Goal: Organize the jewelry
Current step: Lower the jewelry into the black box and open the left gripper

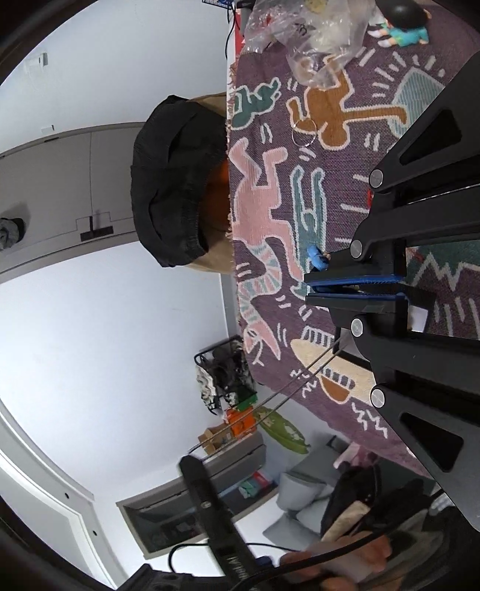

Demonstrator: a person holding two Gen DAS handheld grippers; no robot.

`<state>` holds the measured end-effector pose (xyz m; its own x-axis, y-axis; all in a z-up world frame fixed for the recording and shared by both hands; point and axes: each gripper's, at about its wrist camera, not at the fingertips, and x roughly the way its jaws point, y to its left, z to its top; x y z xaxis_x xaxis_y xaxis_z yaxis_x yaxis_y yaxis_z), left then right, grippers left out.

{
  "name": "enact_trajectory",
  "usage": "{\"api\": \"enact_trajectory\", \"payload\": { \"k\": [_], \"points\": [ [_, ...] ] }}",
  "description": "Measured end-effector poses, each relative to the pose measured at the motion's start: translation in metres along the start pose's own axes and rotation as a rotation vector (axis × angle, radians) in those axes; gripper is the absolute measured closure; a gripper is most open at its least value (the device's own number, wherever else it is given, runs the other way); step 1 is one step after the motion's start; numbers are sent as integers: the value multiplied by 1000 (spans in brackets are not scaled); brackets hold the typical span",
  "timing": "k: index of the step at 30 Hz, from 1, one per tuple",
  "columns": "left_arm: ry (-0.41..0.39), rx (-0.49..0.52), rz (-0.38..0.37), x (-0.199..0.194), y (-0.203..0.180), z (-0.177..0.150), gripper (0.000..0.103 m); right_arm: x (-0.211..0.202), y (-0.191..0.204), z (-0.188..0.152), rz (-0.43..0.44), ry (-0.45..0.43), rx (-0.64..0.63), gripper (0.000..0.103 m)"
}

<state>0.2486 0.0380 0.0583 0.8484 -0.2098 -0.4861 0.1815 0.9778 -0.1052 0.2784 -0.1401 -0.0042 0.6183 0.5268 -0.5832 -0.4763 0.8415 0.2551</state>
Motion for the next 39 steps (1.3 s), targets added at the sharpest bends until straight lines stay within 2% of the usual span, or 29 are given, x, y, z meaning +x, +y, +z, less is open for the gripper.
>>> {"api": "enact_trajectory", "payload": {
  "k": [12,18,19,21,23,24,26,39],
  "points": [
    [85,-91,-73,33,13,-46,101,23,7,-7,-36,46,-20,98],
    [165,-189,-115,51,27,-63,99,33,9,-10,-53,67,-28,98],
    [172,-204,-113,52,30,-66,95,35,10,-11,-54,71,-31,98],
    [172,-227,-103,51,37,-72,77,38,12,-12,-52,79,-37,98],
    [146,-252,-86,45,45,-77,36,42,15,-13,-51,86,-43,98],
    [130,-260,-77,42,48,-79,31,44,16,-13,-51,89,-47,98],
    [107,-274,-57,35,57,-83,30,48,20,-14,-49,96,-56,98],
    [96,-362,32,11,104,-109,30,72,45,-22,-36,134,-99,98]
  ]
}}
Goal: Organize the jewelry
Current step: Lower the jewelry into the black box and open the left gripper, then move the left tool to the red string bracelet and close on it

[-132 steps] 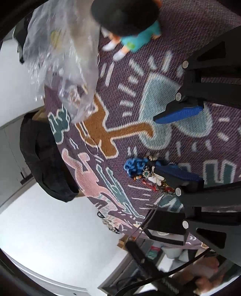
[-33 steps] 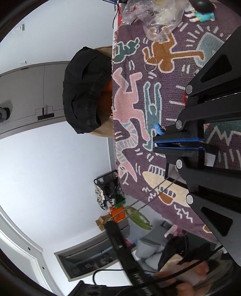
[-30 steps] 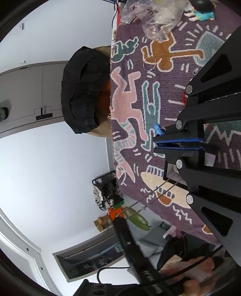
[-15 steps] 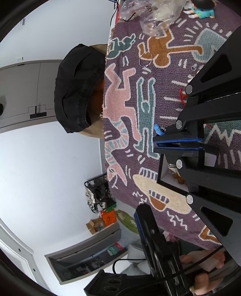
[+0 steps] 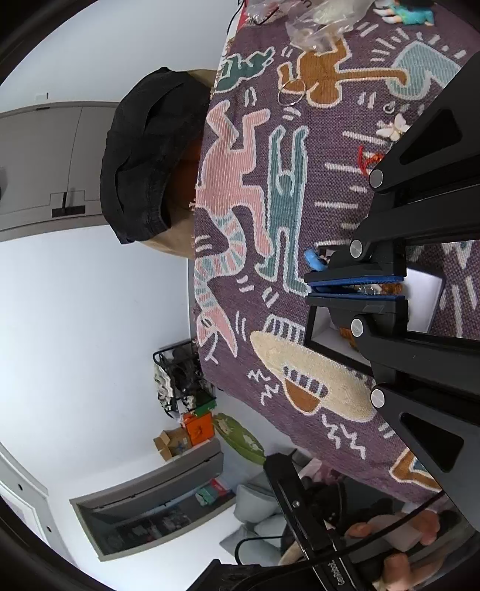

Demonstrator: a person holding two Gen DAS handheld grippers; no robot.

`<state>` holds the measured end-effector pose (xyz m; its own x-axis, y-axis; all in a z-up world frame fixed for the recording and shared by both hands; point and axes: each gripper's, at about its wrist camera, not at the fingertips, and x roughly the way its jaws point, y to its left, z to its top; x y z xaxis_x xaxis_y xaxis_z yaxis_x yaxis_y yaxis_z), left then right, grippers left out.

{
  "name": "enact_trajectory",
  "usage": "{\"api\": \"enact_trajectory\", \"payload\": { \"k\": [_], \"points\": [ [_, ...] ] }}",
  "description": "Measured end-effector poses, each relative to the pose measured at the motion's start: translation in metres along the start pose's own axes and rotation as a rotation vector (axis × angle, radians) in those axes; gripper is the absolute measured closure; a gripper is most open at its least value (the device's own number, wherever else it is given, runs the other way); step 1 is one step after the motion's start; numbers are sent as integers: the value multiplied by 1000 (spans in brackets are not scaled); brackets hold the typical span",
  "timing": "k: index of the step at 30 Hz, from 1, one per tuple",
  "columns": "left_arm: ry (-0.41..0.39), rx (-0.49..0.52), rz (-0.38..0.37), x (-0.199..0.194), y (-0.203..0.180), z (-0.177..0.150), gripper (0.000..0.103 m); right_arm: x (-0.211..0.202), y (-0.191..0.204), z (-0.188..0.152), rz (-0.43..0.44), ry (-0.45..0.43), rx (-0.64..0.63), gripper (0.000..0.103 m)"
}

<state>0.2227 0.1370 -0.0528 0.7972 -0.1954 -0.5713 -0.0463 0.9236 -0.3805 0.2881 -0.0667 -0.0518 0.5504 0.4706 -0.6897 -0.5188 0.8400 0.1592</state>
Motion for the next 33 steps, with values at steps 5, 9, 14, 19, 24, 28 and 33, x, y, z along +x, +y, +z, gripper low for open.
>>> {"api": "enact_trajectory", "payload": {
  "k": [5,9,14,19,24,28,33],
  "points": [
    [-27,-13,29,-10,14,-7,30,7,9,-1,-26,18,-25,98],
    [-41,-34,49,-14,20,-11,29,13,13,-1,-74,52,-42,64],
    [-81,-18,36,-19,19,-14,16,5,1,-4,-80,37,-17,24],
    [-89,26,28,-21,5,-14,6,0,-23,-8,-56,54,67,19],
    [-80,48,12,-19,-9,-15,4,-15,-48,-16,-62,34,130,12],
    [-54,66,-13,-10,-27,-16,4,-26,-71,-23,-79,25,178,12],
    [-18,107,-45,4,-51,-20,4,-37,-97,-33,-112,23,217,12]
  ]
}}
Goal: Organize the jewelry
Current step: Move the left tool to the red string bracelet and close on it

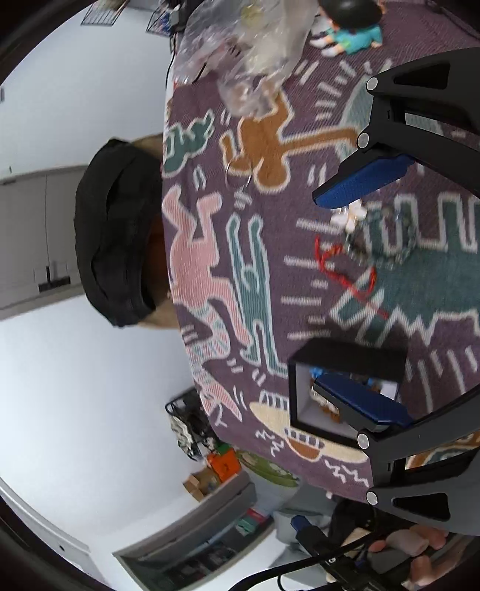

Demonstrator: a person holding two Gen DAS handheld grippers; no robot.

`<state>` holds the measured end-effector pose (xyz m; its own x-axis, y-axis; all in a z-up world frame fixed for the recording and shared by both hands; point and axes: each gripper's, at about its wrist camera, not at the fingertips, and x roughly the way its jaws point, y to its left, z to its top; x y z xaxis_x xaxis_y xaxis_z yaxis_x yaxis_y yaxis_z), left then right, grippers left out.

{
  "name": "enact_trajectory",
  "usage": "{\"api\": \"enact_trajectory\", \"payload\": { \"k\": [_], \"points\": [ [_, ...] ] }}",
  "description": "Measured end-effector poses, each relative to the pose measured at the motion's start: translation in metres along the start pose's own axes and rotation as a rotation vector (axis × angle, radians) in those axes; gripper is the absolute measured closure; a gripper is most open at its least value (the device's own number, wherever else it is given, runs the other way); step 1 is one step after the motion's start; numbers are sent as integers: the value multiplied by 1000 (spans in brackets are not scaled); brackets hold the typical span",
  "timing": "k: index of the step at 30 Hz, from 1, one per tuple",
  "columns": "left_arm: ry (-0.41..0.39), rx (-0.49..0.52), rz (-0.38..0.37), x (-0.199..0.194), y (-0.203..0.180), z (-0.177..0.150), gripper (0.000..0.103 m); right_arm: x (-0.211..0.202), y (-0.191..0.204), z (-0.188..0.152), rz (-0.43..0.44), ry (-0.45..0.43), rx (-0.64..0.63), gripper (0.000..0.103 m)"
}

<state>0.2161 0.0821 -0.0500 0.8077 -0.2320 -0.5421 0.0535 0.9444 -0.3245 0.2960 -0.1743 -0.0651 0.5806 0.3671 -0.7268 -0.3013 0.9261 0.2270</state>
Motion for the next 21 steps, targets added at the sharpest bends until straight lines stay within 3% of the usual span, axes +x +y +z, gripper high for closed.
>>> {"api": "enact_trajectory", "payload": {
  "k": [7,13,17,21],
  "points": [
    [53,90,-54,24,-44,-3,7,-13,-36,-6,-37,-17,53,12],
    [136,151,-96,50,-75,-8,23,-18,-60,-14,-59,-14,88,13],
    [196,186,-115,67,-91,-14,34,-15,-72,-22,-60,10,111,26],
    [240,213,-124,81,-103,-17,44,-8,-81,-31,-52,41,131,31]
  ]
}}
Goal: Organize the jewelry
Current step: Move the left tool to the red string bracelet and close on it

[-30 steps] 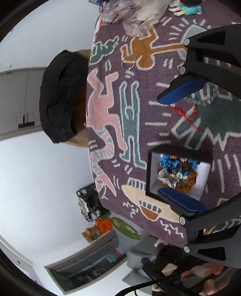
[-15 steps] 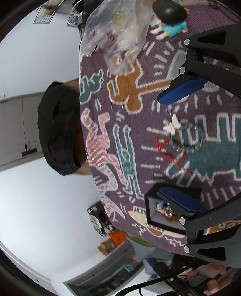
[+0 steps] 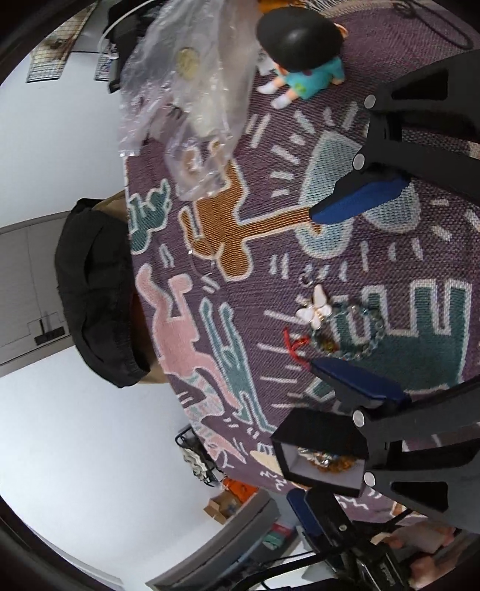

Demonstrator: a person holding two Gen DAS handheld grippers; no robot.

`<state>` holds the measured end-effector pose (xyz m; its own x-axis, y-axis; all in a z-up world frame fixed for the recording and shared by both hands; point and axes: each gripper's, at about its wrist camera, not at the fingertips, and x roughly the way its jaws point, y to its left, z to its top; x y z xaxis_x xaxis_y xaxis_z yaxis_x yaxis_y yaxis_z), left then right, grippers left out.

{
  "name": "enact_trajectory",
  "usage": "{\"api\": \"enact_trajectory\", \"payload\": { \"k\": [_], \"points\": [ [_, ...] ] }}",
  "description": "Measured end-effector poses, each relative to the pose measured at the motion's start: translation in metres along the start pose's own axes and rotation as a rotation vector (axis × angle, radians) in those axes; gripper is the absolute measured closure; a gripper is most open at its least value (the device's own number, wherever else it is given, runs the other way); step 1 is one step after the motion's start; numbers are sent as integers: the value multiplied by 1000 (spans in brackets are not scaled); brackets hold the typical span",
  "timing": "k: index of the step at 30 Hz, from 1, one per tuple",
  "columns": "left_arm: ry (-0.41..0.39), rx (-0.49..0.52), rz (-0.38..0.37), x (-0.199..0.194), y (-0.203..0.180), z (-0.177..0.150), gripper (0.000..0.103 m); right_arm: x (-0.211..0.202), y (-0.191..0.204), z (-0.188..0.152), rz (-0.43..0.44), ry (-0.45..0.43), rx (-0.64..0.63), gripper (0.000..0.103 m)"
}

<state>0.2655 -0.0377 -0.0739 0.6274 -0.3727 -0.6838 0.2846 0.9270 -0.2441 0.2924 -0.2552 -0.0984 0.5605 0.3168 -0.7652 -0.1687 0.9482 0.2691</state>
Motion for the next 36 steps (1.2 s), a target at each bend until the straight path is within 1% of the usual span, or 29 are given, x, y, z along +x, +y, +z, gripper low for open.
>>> {"api": "enact_trajectory", "payload": {
  "k": [1,2,3,4,8,11,14,16,17,18,19,20,21,24,30,36],
  "points": [
    [9,4,0,3,-1,0,47,2,-1,-2,3,6,3,32],
    [23,7,-1,7,-3,0,51,5,-2,-4,6,15,7,36],
    [32,8,-2,9,-3,1,52,7,-3,-5,9,23,10,39],
    [45,11,-3,13,-4,1,53,10,-4,-7,12,31,13,39],
    [70,30,12,21,-7,2,54,23,-2,-13,20,57,16,41],
    [82,40,25,24,-6,3,54,34,3,-17,12,76,1,49],
    [95,45,34,28,-5,4,56,48,9,-22,3,103,-15,52],
    [105,50,42,32,-4,5,58,56,10,-25,-7,125,-27,59],
    [109,53,43,34,-4,6,61,60,11,-29,-13,141,-38,68],
    [114,56,44,36,-5,7,61,59,11,-30,-25,123,-54,74],
    [119,60,45,38,-6,7,62,59,11,-31,-35,123,-68,78],
    [122,65,46,40,-7,8,62,58,9,-31,-34,122,-72,88],
    [126,70,46,42,-9,9,62,57,7,-31,-26,126,-69,92],
    [144,84,47,51,-14,9,62,51,-1,-32,-43,114,-72,92],
    [189,109,58,70,-23,8,62,41,-19,-36,-48,99,-40,92],
    [268,149,109,96,-32,4,62,30,-37,-39,-57,73,-2,92]
  ]
}}
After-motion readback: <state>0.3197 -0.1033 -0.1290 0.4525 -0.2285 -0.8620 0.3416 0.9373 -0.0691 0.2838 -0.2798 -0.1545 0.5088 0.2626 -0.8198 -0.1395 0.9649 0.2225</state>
